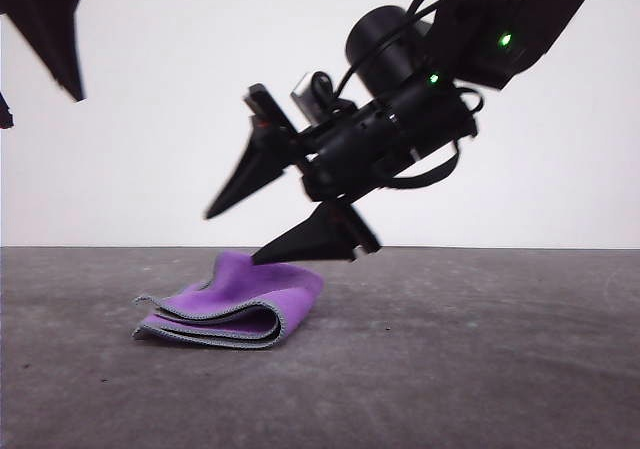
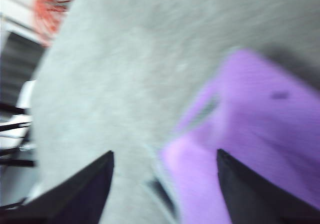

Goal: Fold clothes

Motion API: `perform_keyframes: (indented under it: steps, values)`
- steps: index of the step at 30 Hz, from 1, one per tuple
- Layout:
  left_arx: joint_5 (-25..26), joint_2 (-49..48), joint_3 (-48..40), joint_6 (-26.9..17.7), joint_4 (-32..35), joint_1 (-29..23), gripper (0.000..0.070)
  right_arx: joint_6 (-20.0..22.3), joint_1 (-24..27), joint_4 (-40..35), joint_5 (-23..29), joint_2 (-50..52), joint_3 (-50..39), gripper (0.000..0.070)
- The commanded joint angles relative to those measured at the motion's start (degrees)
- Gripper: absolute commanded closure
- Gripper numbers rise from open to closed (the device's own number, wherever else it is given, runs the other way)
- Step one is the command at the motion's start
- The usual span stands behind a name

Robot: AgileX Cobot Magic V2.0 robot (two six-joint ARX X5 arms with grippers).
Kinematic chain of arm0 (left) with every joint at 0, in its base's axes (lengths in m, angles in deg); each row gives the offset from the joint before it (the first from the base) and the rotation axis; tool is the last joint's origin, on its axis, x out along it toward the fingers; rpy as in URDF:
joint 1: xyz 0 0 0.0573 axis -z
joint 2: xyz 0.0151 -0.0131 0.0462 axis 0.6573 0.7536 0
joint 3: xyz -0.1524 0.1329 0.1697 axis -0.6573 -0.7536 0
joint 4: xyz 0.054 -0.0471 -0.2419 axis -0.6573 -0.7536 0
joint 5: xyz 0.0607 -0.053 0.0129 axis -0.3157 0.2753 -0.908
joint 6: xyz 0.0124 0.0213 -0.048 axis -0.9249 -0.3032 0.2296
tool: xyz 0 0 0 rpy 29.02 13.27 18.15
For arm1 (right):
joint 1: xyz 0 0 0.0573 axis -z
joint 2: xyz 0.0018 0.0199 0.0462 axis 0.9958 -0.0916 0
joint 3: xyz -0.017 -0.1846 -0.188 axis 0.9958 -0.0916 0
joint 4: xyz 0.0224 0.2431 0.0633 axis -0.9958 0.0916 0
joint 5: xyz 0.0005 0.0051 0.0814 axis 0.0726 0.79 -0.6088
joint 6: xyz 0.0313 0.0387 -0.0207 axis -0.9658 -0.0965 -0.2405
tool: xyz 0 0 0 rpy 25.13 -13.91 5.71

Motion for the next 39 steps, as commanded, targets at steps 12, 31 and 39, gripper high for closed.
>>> perform_keyframes:
  steps: [12,31,39]
  values:
    - [-0.5,0.3,0.5,-1.9,-1.6,-1.2,0.0700,25.5,2.6,25.1,33.7,19.0,1.2,0.0696]
    - [-4.8,-22.1,-15.9,0.0,10.0,-2.6,0.0700,28.1,5.5,39.9,45.4,49.8,-0.5,0.0696]
    - [-4.0,-30.9,-23.7,1.3,16.8,-2.9,0.0700,25.6,5.5,33.0,45.4,66.7,-15.7,0.0696]
